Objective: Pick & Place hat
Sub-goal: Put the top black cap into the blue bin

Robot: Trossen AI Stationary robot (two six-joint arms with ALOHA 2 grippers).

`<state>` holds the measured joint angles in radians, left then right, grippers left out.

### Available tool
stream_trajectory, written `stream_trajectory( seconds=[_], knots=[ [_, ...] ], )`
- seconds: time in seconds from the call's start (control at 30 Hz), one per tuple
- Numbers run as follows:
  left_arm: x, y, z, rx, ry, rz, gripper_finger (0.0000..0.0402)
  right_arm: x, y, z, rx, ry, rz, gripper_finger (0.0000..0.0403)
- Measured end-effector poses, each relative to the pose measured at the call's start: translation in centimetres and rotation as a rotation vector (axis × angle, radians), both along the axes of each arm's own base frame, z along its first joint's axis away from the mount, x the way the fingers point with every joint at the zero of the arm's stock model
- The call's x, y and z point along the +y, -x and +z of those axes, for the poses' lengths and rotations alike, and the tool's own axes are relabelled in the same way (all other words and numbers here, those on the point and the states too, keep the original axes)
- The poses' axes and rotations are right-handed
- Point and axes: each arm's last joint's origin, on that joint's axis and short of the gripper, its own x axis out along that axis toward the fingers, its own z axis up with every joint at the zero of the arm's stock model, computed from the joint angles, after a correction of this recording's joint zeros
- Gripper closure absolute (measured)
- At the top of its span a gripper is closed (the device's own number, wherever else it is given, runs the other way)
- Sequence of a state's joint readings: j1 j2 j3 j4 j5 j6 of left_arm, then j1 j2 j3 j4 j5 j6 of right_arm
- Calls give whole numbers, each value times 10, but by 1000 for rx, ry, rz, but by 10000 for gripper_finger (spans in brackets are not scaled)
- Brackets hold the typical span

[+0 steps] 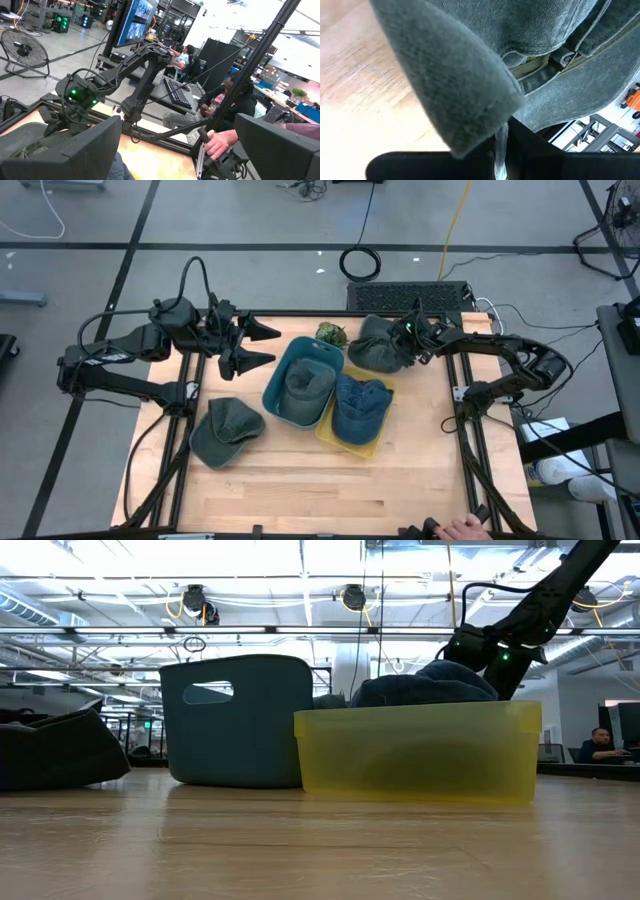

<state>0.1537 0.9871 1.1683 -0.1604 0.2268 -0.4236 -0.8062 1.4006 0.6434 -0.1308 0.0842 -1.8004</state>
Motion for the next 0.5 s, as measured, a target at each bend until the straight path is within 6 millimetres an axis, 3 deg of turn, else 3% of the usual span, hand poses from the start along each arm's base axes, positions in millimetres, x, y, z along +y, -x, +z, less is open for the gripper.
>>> stream_trajectory(
  seconds=[0.5],
  knots=[
    [0, 0, 0, 0, 1, 0, 7, 1, 1, 15, -67, 58, -36, 402]
  ],
)
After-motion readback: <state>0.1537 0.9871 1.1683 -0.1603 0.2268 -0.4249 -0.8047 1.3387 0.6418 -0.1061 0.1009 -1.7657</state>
